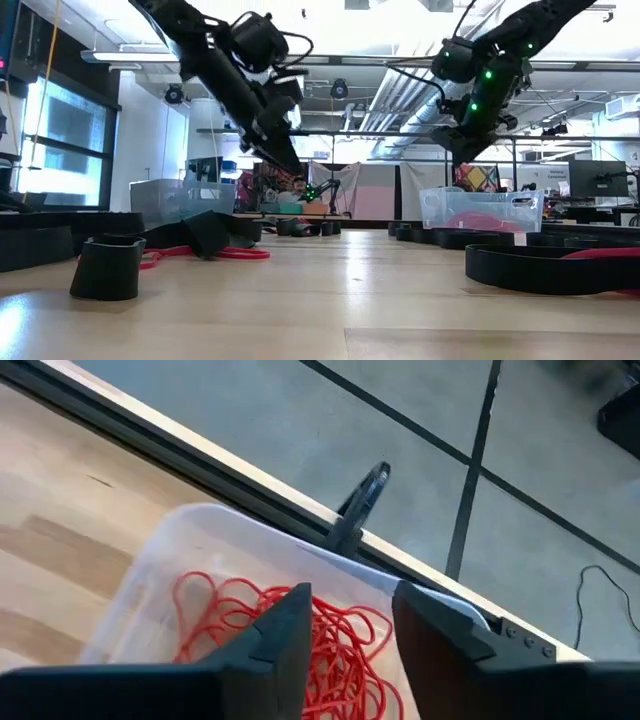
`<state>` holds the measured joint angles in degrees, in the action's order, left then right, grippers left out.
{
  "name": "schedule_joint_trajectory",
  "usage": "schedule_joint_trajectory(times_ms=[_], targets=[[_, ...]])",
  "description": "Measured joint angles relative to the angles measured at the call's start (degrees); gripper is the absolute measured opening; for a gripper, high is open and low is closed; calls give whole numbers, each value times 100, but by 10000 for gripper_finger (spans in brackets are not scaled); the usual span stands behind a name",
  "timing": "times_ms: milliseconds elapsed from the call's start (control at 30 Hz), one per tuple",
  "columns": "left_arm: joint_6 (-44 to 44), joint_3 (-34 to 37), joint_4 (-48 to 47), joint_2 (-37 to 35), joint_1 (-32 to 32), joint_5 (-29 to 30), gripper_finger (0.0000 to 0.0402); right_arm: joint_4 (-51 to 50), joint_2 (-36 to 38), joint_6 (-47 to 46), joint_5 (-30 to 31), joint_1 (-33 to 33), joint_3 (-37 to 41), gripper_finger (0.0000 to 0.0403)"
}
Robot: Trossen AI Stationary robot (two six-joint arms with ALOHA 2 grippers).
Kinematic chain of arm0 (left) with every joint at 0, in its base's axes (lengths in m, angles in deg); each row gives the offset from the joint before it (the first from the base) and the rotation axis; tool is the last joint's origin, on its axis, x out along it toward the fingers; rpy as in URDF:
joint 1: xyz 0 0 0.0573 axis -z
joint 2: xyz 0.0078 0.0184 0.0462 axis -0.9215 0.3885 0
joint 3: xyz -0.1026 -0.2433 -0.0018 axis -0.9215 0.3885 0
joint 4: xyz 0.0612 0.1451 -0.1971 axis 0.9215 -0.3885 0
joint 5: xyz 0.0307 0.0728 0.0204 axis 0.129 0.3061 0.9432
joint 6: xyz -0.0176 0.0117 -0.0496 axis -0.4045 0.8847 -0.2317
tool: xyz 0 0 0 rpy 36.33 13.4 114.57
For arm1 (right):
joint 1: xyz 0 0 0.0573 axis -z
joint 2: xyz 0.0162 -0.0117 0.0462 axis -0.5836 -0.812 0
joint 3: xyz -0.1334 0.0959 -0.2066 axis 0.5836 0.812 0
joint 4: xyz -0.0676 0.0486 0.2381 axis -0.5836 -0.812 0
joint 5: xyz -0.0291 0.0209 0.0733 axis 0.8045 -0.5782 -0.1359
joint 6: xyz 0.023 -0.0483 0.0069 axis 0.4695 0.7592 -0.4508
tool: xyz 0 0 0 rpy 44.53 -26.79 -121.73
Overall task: Sort rubber bands into baskets
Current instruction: Put the red rubber band into the transparent bin
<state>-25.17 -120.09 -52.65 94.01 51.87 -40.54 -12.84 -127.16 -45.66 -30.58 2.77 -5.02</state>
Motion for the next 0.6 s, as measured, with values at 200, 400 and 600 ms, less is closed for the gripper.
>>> schedule_joint_trajectory(times_ms=[200,400,600], targets=[[-319,-293,21,481,-309,-16,117,-52,45,0,1,-293,-195,146],[-619,-917,-427,1022,-543,53,125,-140,135,-50,-4,-629,-201,146],[-727,-1342,-861,1527,-726,115,125,-148,138,-63,-2,-839,-200,146]])
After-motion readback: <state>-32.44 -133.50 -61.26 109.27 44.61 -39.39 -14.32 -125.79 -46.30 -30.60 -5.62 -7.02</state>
